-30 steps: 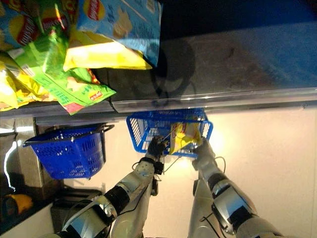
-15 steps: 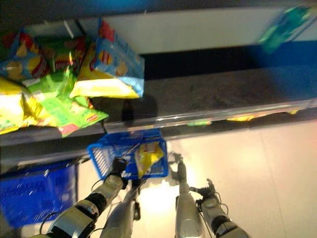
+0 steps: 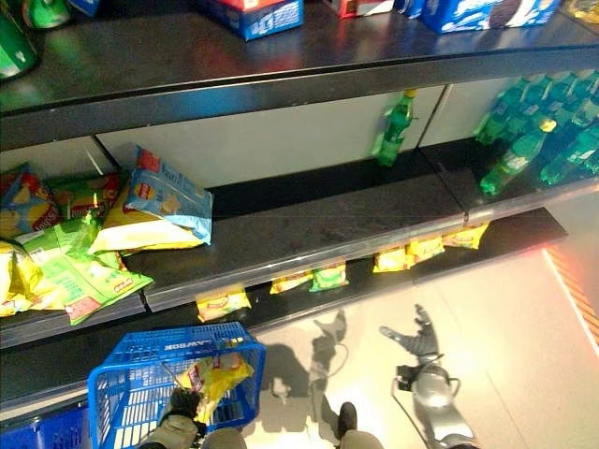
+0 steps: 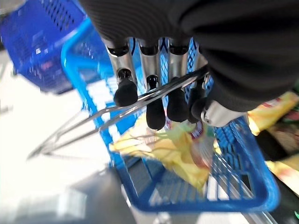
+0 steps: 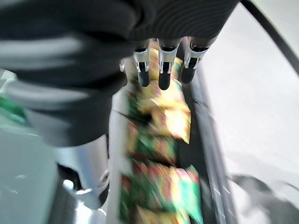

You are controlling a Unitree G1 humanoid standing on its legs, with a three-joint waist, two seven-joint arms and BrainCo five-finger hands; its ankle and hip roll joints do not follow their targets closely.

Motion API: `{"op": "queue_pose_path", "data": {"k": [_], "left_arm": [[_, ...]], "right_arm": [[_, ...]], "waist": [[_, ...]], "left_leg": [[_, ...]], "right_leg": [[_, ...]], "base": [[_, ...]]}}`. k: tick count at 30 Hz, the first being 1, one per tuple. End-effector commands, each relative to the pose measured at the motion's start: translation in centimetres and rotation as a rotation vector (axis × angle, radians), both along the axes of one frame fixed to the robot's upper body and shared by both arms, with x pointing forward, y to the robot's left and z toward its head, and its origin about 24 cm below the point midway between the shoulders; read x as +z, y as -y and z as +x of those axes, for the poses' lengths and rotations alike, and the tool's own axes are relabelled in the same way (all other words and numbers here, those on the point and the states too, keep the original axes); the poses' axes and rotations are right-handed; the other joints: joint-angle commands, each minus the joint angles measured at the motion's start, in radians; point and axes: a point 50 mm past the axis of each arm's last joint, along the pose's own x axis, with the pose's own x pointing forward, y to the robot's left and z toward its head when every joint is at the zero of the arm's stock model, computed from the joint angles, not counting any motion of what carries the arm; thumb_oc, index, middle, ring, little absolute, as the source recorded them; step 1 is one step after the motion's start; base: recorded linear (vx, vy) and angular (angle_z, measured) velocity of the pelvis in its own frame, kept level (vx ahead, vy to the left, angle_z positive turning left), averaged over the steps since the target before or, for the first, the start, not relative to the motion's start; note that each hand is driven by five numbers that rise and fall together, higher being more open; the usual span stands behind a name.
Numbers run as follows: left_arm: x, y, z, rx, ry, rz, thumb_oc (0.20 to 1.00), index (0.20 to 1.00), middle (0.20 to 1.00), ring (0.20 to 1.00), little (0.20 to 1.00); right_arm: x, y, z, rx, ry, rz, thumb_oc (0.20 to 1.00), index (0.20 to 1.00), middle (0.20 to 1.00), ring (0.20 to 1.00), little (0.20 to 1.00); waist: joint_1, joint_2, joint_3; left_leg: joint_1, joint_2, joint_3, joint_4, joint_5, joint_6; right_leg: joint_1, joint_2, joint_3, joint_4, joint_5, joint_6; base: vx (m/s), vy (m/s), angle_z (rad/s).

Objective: Pick up the snacks into the basket

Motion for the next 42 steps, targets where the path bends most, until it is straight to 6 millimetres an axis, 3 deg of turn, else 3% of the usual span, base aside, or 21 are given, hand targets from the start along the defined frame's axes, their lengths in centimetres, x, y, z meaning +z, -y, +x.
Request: {"op": "queue_pose_path", "data": {"k": [1,2,4,7,8,12,14,15,19,20,22,24,27,29,30,31,32,35,36,37,42], "left_arm": [[0.1,0.0,0.1,0.029,0.012,0.034,0.200,0.200,0.200,0.200,0.200],[0.1,0.0,0.1,0.029,0.012,0.034,0.200,0.200,0.200,0.200,0.200],[-0.2,-0.4,-1.1,0.125,0.018,0.017,0.200,0.200,0.200,0.200,0.200],[-0.2,-0.6,-1.3,0.112,0.013,0.020,0.200,0.200,0.200,0.200,0.200],[-0.4,-1.0,-2.0,0.118,-0.010,0.025,0.200,0.200,0.200,0.200,0.200],[-0.9,-1.1,-3.5,0.101,-0.067,0.027,0.200,0.200,0.200,0.200,0.200],[-1.2,-0.8,-4.2,0.096,-0.100,0.012,0.200,0.200,0.200,0.200,0.200],[-1.4,-0.5,-4.7,0.083,-0.125,0.004,0.200,0.200,0.200,0.200,0.200],[-1.7,-0.8,-5.9,0.099,-0.175,0.000,0.200,0.200,0.200,0.200,0.200],[-2.0,-0.9,-7.1,0.117,-0.204,-0.002,0.200,0.200,0.200,0.200,0.200],[-2.0,-0.9,-7.1,0.116,-0.207,-0.010,0.200,0.200,0.200,0.200,0.200],[-1.9,-1.2,-7.0,0.123,-0.203,-0.009,0.200,0.200,0.200,0.200,0.200],[-1.6,-1.4,-5.6,0.080,-0.175,0.007,0.200,0.200,0.200,0.200,0.200],[-1.3,-1.3,-4.5,0.036,-0.153,0.016,0.200,0.200,0.200,0.200,0.200],[-1.0,-0.5,-2.9,-0.034,-0.118,0.007,0.200,0.200,0.200,0.200,0.200],[-1.0,-0.5,-2.9,-0.034,-0.117,0.007,0.200,0.200,0.200,0.200,0.200],[-0.2,0.0,-0.3,-0.085,-0.042,0.014,0.200,0.200,0.200,0.200,0.200],[0.7,0.7,1.8,-0.147,0.024,0.018,0.200,0.200,0.200,0.200,0.200],[0.8,1.0,2.3,-0.215,0.024,0.044,0.200,0.200,0.200,0.200,0.200],[0.8,1.0,2.4,-0.222,0.023,0.049,0.200,0.200,0.200,0.200,0.200],[0.3,0.6,1.2,-0.238,-0.021,0.061,0.200,0.200,0.200,0.200,0.200]], "right_arm": [[3.8,0.7,1.2,-0.045,0.216,-0.048,1.000,1.000,1.000,1.000,1.000],[3.8,0.7,1.2,-0.045,0.216,-0.048,1.000,1.000,1.000,1.000,1.000],[5.1,0.9,0.8,-0.018,0.256,-0.099,1.000,1.000,1.000,1.000,1.000],[5.5,1.4,0.6,-0.012,0.257,-0.123,1.000,1.000,1.000,1.000,1.000],[6.0,1.6,0.6,-0.014,0.276,-0.127,1.000,1.000,1.000,1.000,1.000],[6.1,1.6,0.7,-0.011,0.283,-0.116,1.000,1.000,1.000,1.000,1.000],[6.3,1.7,0.9,-0.026,0.296,-0.120,1.000,1.000,1.000,1.000,1.000],[6.8,1.9,1.1,-0.044,0.321,-0.127,1.000,1.000,1.000,1.000,1.000],[7.1,1.9,1.0,-0.061,0.340,-0.122,1.000,1.000,1.000,1.000,1.000],[6.8,1.9,0.6,-0.055,0.326,-0.116,1.000,1.000,1.000,1.000,1.000],[6.2,2.0,0.4,-0.059,0.297,-0.105,1.000,1.000,1.000,1.000,1.000],[5.6,1.9,0.5,-0.054,0.267,-0.106,1.000,1.000,1.000,1.000,1.000],[4.9,1.7,0.9,-0.072,0.241,-0.081,1.000,1.000,1.000,1.000,1.000],[4.8,1.6,0.8,-0.075,0.241,-0.071,1.000,1.000,1.000,1.000,1.000],[4.4,1.7,0.6,-0.102,0.230,-0.059,1.000,1.000,1.000,1.000,1.000],[4.4,1.7,0.6,-0.102,0.231,-0.059,1.000,1.000,1.000,1.000,1.000],[4.1,1.4,0.6,-0.098,0.216,-0.064,1.000,1.000,1.000,1.000,1.000],[4.3,2.0,0.7,-0.127,0.222,-0.066,1.000,1.000,1.000,1.000,1.000],[4.1,2.4,0.5,-0.167,0.218,-0.058,1.000,1.000,1.000,1.000,1.000],[4.1,2.5,0.5,-0.174,0.218,-0.055,1.000,1.000,1.000,1.000,1.000],[4.2,3.6,0.1,-0.238,0.211,-0.082,1.000,1.000,1.000,1.000,1.000]], "waist": [[0.007,-0.036,0.038],[0.006,-0.034,0.035],[0.005,-0.039,0.020],[0.006,-0.038,0.003],[0.012,-0.026,-0.019],[0.022,-0.008,-0.048],[0.023,0.004,-0.058],[0.026,0.007,-0.056],[0.049,0.000,-0.060],[0.049,-0.023,-0.085],[0.055,-0.054,-0.098],[0.066,-0.076,-0.108],[0.052,-0.088,-0.092],[0.035,-0.091,-0.082],[0.010,-0.069,-0.062],[0.008,-0.067,-0.064],[0.008,-0.050,-0.057],[0.000,-0.045,-0.058],[-0.015,-0.064,-0.070],[-0.018,-0.071,-0.074],[-0.041,-0.081,-0.073]], "left_leg": [[-0.107,-0.155,-0.164,-0.080,-0.006,-0.006],[-0.113,-0.154,-0.166,-0.078,-0.005,-0.006],[-0.105,-0.269,-0.203,0.039,-0.091,0.038],[-0.097,-0.343,-0.189,0.059,-0.130,0.072],[-0.079,-0.405,-0.200,0.026,-0.142,0.104],[-0.042,-0.451,-0.231,-0.078,-0.113,0.130],[-0.066,-0.470,-0.203,-0.124,-0.066,0.125],[-0.104,-0.478,-0.119,-0.108,-0.054,0.117],[-0.111,-0.460,-0.001,-0.076,-0.063,0.125],[-0.091,-0.459,0.008,-0.059,-0.096,0.159],[-0.070,-0.462,0.020,-0.031,-0.132,0.175],[-0.024,-0.450,0.024,-0.050,-0.144,0.185],[0.045,-0.413,0.012,-0.093,-0.139,0.186],[0.070,-0.410,-0.014,-0.105,-0.139,0.187],[0.111,-0.378,-0.061,-0.122,-0.136,0.179],[0.106,-0.376,-0.063,-0.122,-0.134,0.178],[0.128,-0.345,-0.084,-0.142,-0.142,0.157],[0.128,-0.338,-0.127,-0.154,-0.148,0.132],[0.142,-0.351,-0.161,-0.166,-0.170,0.112],[0.143,-0.352,-0.167,-0.166,-0.174,0.108],[0.195,-0.330,-0.235,-0.166,-0.229,0.072]], "right_leg": [[0.040,0.013,0.018,-0.007,-0.043,0.000],[0.036,0.014,0.017,-0.008,-0.041,0.000],[0.030,0.042,0.037,-0.009,-0.027,-0.014],[0.038,0.053,0.046,-0.022,-0.018,-0.018],[0.036,0.080,0.061,-0.031,-0.010,-0.019],[0.041,0.112,0.070,-0.043,-0.011,-0.023],[0.055,0.134,0.066,-0.052,-0.020,-0.028],[0.076,0.159,0.064,-0.047,-0.036,-0.036],[0.107,0.199,0.081,0.015,-0.095,-0.052],[0.131,0.191,0.067,0.076,-0.168,-0.063],[0.149,0.171,0.050,0.143,-0.202,-0.054],[0.124,0.159,0.029,0.279,-0.160,-0.009],[0.035,0.153,-0.019,0.533,0.018,0.100],[0.006,0.150,-0.016,0.605,0.045,0.114],[-0.089,0.104,-0.032,0.688,0.006,0.080],[-0.092,0.105,-0.034,0.686,0.010,0.079],[-0.101,-0.035,-0.086,0.557,-0.088,0.036],[-0.088,-0.075,-0.051,0.372,-0.083,0.031],[-0.094,-0.103,0.045,0.167,-0.019,0.065],[-0.087,-0.113,0.064,0.101,0.022,0.079],[-0.185,-0.171,0.105,-0.033,0.171,0.137]], "base": [[-0.08,-0.203,-0.17],[-0.10,-0.255,-0.12],[-0.10,-0.316,-0.32],[0.04,-0.167,-0.39],[0.11,-0.123,-0.22],[0.14,-0.100,-0.47],[0.14,-0.082,0.27],[0.13,-0.096,0.37],[0.21,-0.085,0.56],[0.27,-0.002,0.02],[0.38,-0.010,-0.31],[0.29,-0.024,-0.05],[0.19,-0.056,-0.15],[0.20,-0.065,0.24],[0.14,-0.050,0.46],[0.28,-0.129,0.53],[0.18,-0.127,1.17],[0.22,-0.184,0.94],[0.22,-0.200,0.26],[0.23,-0.200,0.27],[0.23,-0.275,0.38]]}}
